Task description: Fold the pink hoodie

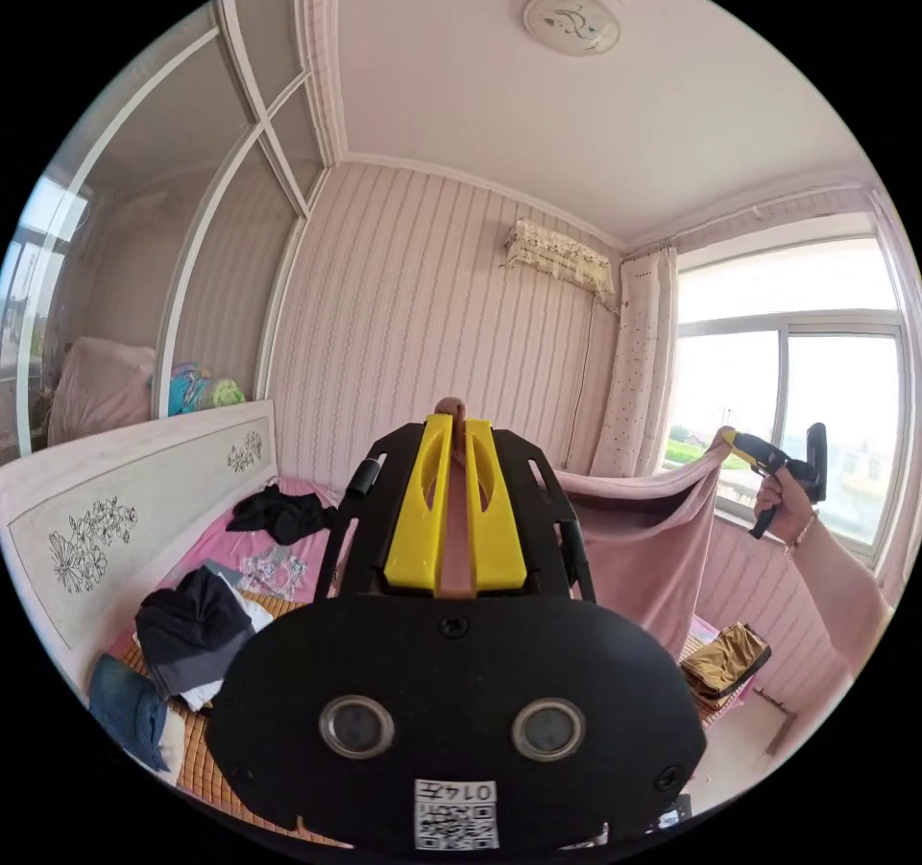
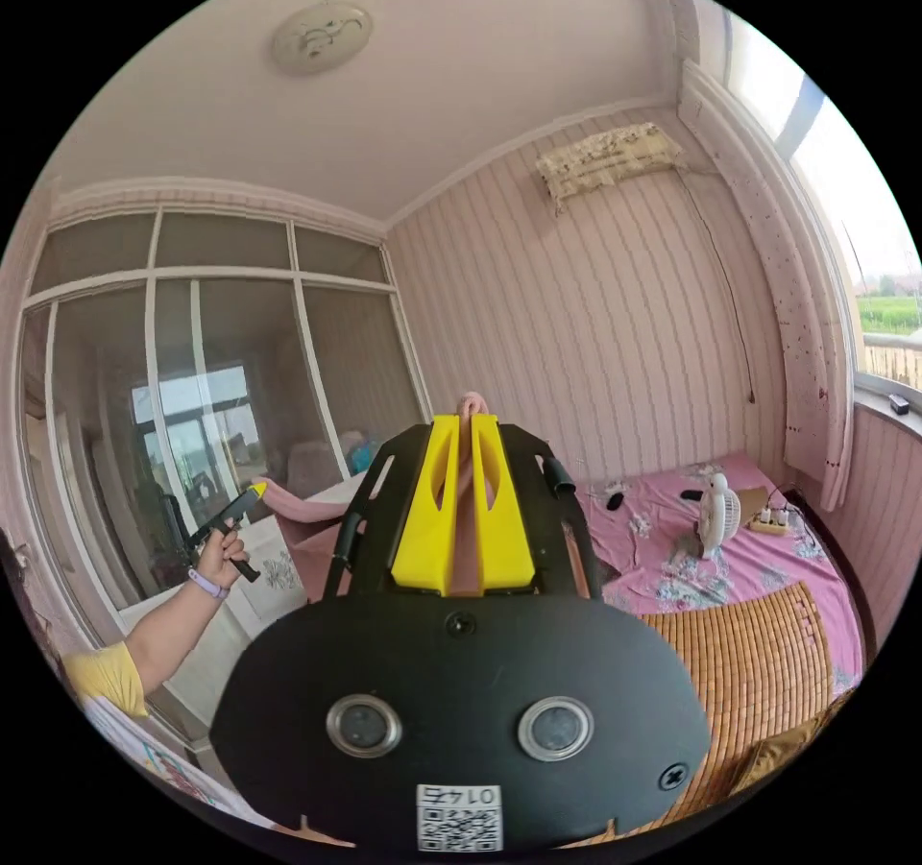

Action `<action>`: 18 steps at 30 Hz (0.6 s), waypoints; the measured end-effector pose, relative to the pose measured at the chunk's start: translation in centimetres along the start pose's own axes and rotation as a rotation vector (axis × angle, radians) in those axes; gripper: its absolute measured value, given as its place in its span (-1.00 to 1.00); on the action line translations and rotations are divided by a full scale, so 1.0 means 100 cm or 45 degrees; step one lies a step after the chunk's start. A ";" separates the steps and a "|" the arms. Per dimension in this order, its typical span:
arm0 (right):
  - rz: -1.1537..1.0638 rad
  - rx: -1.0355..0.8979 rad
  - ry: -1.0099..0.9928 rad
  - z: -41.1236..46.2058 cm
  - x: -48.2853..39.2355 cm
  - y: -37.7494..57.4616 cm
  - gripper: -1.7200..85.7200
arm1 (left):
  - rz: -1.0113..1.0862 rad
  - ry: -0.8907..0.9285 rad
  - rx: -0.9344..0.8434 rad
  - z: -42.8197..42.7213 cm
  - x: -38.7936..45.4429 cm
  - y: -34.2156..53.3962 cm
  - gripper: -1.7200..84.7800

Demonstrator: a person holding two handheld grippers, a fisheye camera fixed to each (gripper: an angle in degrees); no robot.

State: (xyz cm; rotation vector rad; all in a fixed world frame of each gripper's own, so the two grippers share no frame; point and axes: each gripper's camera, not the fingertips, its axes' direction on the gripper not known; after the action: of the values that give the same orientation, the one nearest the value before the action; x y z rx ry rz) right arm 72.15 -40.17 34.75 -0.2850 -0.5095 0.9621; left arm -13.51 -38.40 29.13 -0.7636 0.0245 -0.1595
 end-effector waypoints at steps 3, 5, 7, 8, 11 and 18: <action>-0.120 0.317 -0.092 -0.028 -0.010 -0.025 -0.93 | -0.001 0.056 0.185 0.003 0.014 -0.050 -0.97; -0.146 0.387 -0.146 -0.035 -0.006 -0.020 -0.93 | 0.041 0.128 0.310 0.001 0.024 -0.067 -0.96; -0.174 0.343 -0.212 -0.032 0.005 0.000 -0.93 | 0.078 0.178 0.317 0.006 0.025 -0.061 -0.96; -0.200 0.269 -0.235 -0.026 0.014 0.021 -0.93 | 0.115 0.203 0.301 0.012 0.022 -0.048 -0.96; -0.187 0.015 -0.253 -0.004 0.048 0.105 -0.93 | 0.190 0.185 0.142 0.039 0.005 0.013 -0.96; 0.320 -0.616 -0.004 0.048 0.145 0.389 -0.91 | -0.050 0.152 -0.646 0.103 -0.061 0.242 -0.93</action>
State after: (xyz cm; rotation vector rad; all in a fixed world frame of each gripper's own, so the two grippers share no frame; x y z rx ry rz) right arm 48.93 -6.72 25.51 -0.7977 -0.7196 1.0738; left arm -15.48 -13.17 19.60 -1.2603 0.1682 -0.2409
